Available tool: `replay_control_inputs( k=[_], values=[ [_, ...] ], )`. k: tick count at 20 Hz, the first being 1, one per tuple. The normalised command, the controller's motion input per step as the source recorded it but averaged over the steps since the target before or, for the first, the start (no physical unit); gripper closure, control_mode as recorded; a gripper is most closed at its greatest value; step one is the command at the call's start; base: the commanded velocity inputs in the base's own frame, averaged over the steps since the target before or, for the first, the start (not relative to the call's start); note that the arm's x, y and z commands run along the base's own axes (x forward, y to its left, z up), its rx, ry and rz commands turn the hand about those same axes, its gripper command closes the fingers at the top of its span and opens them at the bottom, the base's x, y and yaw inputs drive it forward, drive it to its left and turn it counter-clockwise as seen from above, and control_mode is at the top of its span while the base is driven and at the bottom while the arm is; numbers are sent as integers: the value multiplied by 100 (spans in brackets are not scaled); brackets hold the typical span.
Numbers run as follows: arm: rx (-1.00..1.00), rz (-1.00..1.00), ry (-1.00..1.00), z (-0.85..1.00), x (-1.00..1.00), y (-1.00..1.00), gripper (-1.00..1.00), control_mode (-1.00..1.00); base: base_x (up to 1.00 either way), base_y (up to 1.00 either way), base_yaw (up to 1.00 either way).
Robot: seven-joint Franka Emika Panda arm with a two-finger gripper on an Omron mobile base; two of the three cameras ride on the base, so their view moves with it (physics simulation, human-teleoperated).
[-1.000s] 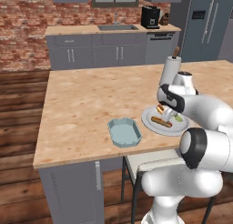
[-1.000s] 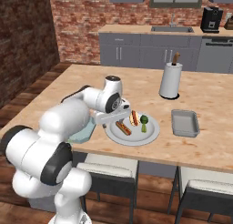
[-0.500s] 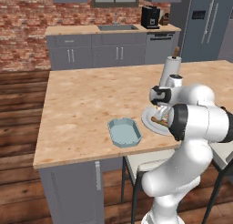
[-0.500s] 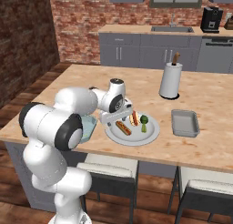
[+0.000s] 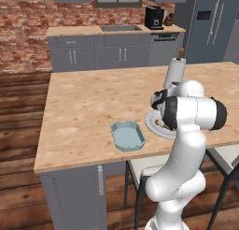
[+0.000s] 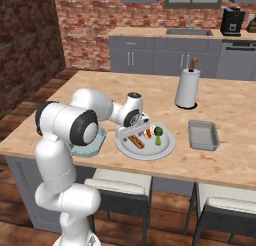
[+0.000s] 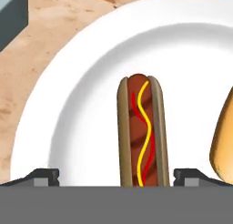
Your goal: Place one cooked food and one vegetable from the large plate to each tupperware container.
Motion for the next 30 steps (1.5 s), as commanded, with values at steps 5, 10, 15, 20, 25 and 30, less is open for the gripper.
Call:
replay_control_inputs(
  k=[5,10,15,20,25,30],
  values=[
    [0,0,0,-30,31,-2,-100,-100,0,0,0],
    [0,1,0,-35,33,0,-100,-100,0,0,0],
    [0,4,1,-73,1,1,100,-100,0,0,0],
    [4,0,-14,-59,-78,19,100,-100,0,0,0],
    [0,-3,0,-2,-60,29,100,-100,0,0,0],
    [-15,-14,18,91,-6,3,100,-100,0,0,0]
  ],
)
